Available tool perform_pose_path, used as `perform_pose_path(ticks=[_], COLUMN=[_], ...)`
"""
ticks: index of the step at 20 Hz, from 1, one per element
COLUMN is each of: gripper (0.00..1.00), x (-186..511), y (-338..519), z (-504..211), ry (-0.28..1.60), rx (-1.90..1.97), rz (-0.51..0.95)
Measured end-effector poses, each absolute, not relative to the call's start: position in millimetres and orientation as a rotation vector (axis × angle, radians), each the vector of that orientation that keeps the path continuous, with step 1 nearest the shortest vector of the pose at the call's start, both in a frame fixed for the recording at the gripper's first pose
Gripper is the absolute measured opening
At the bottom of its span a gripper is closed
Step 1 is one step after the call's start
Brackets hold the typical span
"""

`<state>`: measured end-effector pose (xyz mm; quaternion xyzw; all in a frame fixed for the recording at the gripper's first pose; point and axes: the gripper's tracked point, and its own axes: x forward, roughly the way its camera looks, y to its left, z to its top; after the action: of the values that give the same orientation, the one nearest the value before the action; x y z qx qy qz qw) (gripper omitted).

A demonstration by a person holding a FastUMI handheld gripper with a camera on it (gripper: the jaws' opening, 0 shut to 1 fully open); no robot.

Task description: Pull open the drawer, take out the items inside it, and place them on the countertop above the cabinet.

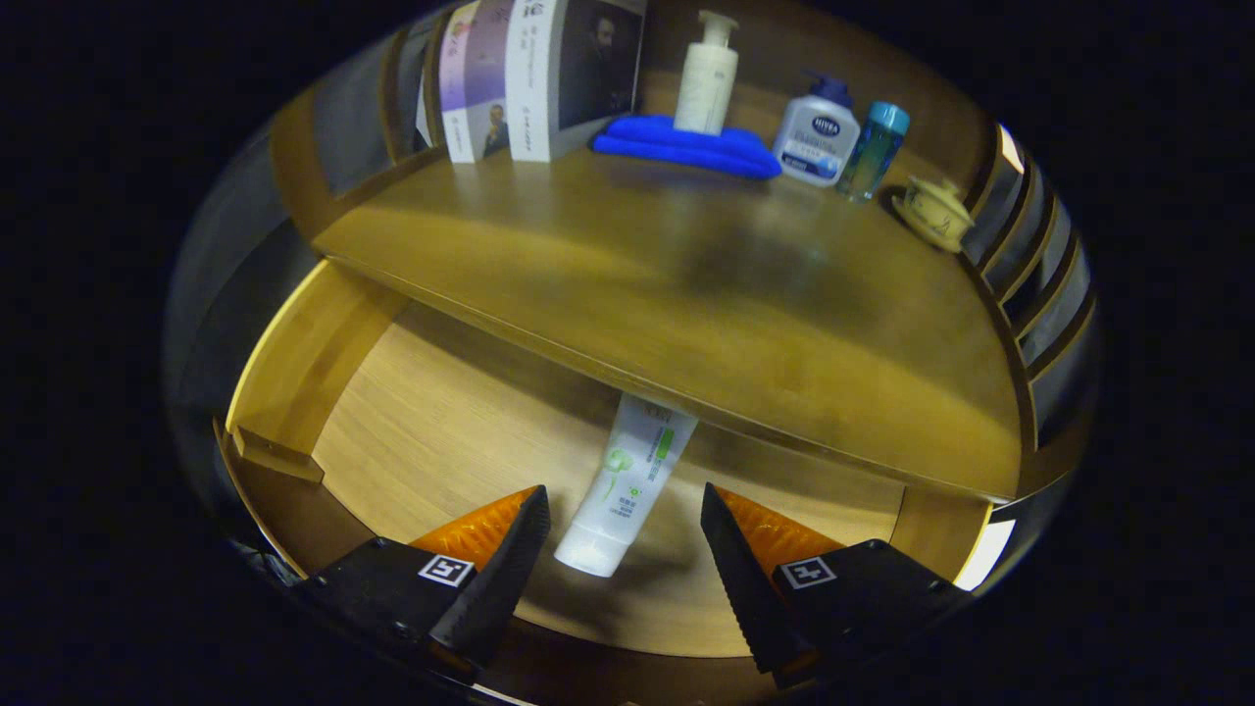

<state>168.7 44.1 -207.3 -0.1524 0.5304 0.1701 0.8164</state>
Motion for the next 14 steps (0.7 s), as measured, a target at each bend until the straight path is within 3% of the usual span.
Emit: perform_pose_path(ticks=[5,10,13,14], gripper=[0.92,0.68,0.68,0.61], x=[166,176,175,173], y=[62,62,60,59], z=[-230,-241,-255,-244], ry=[1.312,1.335,1.349,1.353], rx=[-0.220,-0.261,-0.292,-0.303], rz=[0.351,0.326,0.331,0.340])
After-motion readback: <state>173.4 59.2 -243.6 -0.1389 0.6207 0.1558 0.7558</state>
